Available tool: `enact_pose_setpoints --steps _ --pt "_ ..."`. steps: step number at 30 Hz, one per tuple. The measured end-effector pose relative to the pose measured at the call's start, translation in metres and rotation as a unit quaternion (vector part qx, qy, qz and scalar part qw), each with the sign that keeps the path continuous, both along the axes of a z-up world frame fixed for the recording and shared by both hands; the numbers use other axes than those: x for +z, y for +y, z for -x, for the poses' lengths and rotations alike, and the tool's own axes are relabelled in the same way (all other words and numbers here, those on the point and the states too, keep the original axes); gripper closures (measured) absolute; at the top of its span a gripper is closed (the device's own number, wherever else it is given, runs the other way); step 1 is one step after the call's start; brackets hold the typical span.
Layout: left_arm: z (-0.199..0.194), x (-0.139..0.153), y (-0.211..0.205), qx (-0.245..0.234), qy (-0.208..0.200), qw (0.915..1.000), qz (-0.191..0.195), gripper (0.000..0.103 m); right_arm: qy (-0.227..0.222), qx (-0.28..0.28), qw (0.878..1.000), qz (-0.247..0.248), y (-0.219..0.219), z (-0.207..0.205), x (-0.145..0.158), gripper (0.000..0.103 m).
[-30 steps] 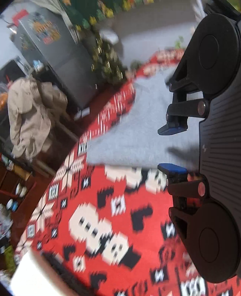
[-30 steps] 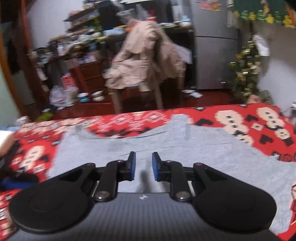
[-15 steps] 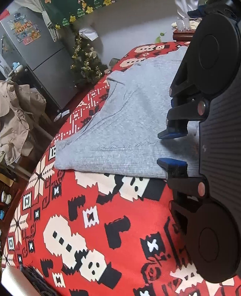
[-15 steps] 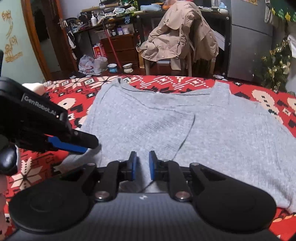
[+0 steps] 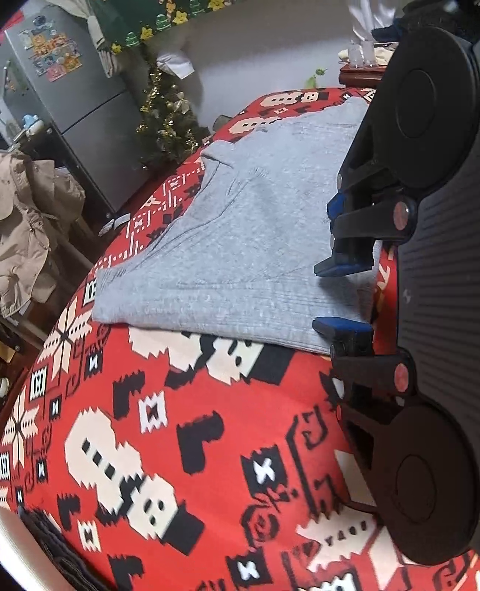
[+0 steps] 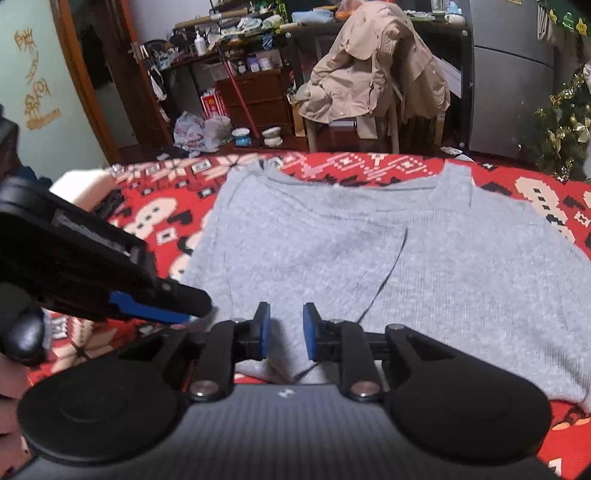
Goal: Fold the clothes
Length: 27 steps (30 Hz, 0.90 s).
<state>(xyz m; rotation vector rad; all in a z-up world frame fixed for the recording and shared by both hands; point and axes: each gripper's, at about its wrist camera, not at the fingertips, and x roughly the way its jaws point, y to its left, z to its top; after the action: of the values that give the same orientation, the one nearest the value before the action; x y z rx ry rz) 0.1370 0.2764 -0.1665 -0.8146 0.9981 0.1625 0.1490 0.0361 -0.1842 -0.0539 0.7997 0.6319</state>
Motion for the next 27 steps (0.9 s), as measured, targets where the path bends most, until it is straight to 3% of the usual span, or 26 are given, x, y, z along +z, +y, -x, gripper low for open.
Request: enact_pose_setpoints --steps 5,11,13,20,27 --pt "0.016 0.002 -0.013 0.008 -0.007 0.9998 -0.016 0.079 0.005 0.01 1.0 0.015 -0.003 0.004 -0.002 0.083" --pt "0.029 0.017 -0.005 0.054 -0.044 0.9974 0.02 0.079 0.008 -0.003 0.999 -0.031 -0.017 0.001 0.015 0.082" --pt "0.026 0.028 0.001 0.067 -0.059 0.996 0.008 0.079 0.003 -0.008 0.999 -0.042 -0.022 -0.001 0.02 0.082" --pt "-0.025 0.05 0.042 0.073 -0.076 0.9942 -0.019 0.086 0.017 -0.044 0.997 -0.062 -0.035 -0.018 0.022 0.082" --pt "-0.084 0.035 0.07 0.077 -0.054 0.9956 -0.005 0.092 0.027 -0.058 0.996 -0.069 -0.038 -0.025 0.018 0.082"
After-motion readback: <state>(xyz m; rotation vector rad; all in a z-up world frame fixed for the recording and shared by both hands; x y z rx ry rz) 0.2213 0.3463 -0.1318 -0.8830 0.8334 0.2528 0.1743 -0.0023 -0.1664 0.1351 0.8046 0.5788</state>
